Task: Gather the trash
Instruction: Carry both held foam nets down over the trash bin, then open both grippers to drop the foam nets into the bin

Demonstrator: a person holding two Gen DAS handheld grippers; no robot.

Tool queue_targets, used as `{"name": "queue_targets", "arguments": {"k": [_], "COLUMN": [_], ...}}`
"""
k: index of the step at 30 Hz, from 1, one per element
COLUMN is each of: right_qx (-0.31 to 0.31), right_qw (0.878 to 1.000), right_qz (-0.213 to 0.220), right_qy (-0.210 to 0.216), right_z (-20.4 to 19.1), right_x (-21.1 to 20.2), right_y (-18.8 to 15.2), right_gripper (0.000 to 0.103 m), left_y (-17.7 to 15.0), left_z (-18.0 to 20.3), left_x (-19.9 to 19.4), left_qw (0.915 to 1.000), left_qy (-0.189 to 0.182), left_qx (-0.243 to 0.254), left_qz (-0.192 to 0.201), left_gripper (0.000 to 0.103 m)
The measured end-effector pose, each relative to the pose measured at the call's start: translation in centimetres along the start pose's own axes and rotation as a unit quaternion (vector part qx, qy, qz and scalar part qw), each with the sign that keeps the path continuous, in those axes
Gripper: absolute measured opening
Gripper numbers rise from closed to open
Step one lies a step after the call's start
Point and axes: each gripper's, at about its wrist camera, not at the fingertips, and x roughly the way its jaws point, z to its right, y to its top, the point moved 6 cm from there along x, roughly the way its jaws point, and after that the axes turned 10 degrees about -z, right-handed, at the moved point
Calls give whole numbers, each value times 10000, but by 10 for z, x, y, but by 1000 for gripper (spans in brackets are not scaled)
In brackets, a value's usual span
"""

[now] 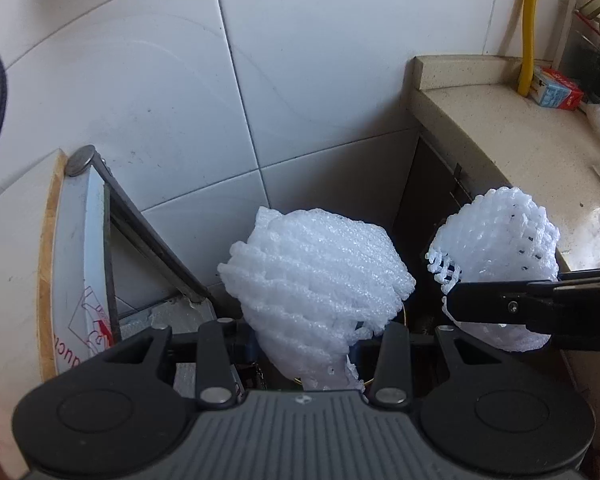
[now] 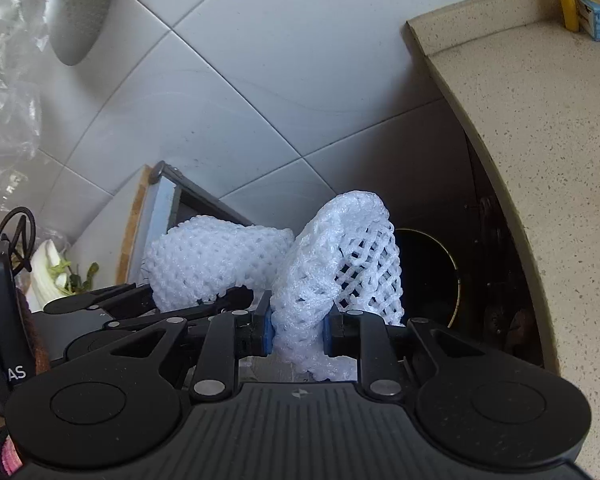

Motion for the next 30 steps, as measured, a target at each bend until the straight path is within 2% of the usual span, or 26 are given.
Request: {"name": "queue_targets", "arguments": {"k": [11, 15, 19, 23, 25, 30], "right_qx": [272, 446, 527, 718, 775, 899], "right_qw": [9990, 9980, 9975, 9965, 9962, 9951], "right_qz": [-261, -373, -335, -361, -325, -341], "right_qy": [-234, -268, -336, -221, -227, -212], "right_z": [5, 10, 17, 23, 26, 32], "right_x": [8, 26, 35, 44, 47, 56], "right_y": [-1, 5, 12, 17, 20, 25], "right_gripper": [29, 40, 41, 41, 42, 50], "left_y": [12, 16, 21, 27, 31, 37], "left_z": [-11, -15, -14, -18, -20, -21], "left_x": [42, 52, 61, 70, 75, 82], "left_qw": [9993, 9989, 9986, 9984, 9981, 9978], "left_qy": [160, 288, 258, 263, 249, 133], "left_qx": [44, 47, 94, 84, 47, 16], "left_qz": [-330, -361, -445, -503, -562, -646], "left_gripper": [36, 37, 42, 44, 57, 72]}}
